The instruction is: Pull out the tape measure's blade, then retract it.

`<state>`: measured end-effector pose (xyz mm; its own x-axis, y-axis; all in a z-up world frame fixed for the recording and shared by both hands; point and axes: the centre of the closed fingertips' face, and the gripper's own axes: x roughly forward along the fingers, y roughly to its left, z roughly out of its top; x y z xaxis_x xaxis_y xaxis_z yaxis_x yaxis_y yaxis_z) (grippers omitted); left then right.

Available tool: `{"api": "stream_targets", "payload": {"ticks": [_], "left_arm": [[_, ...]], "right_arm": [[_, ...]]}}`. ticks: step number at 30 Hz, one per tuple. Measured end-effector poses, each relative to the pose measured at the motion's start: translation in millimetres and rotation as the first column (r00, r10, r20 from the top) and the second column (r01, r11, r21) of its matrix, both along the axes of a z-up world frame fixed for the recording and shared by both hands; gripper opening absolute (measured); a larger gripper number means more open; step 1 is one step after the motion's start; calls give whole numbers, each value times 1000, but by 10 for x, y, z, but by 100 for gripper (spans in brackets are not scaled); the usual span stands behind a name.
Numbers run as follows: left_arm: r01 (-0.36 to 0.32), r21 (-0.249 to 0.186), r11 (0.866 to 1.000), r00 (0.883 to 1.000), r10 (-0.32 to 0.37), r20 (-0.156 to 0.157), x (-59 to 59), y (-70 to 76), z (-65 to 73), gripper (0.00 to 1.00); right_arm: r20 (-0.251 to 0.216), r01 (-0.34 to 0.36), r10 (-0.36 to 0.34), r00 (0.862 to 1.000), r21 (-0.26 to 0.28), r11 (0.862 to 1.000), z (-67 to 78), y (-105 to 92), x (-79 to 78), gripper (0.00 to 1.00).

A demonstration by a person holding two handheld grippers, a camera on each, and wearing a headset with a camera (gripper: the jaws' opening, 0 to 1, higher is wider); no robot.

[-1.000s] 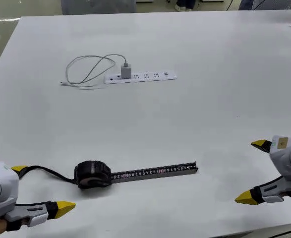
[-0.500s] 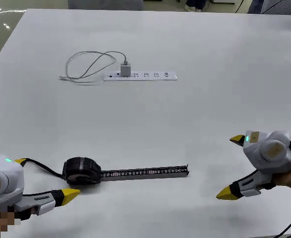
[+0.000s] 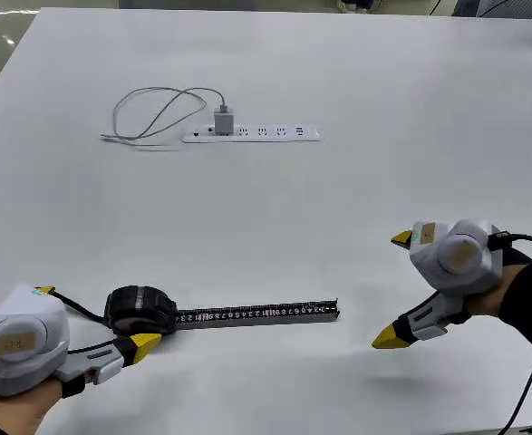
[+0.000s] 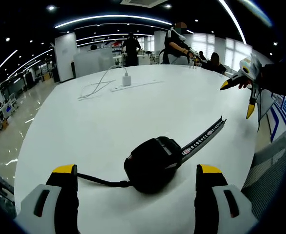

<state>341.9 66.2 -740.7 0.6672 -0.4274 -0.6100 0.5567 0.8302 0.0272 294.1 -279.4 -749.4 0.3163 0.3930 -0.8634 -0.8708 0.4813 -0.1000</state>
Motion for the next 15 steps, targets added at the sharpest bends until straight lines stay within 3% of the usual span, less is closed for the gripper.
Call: {"api": "stream_targets", "payload": {"ticks": [4, 7, 9, 12, 15], "left_arm": [[7, -23, 1000, 1000, -8, -11, -9, -119, -5, 99], [23, 15, 1000, 1000, -23, -10, -26, -161, -47, 99], [15, 17, 1000, 1000, -14, -16, -30, -177, -63, 99], [1, -36, 999, 1000, -2, -16, -25, -229, -46, 99], [9, -53, 999, 1000, -9, -7, -35, -272, -31, 99]], "right_arm": [[1, -35, 35, 999, -8, 999, -40, 94, 20, 99], [3, -60, 60, 998, -10, 998, -83, 145, 59, 99], [0, -75, 75, 997, -6, 997, -100, 186, 77, 99], [1, -100, 100, 995, -5, 995, -125, 240, 98, 99], [-13, -113, 113, 994, -9, 994, -167, 279, 116, 99]]}}
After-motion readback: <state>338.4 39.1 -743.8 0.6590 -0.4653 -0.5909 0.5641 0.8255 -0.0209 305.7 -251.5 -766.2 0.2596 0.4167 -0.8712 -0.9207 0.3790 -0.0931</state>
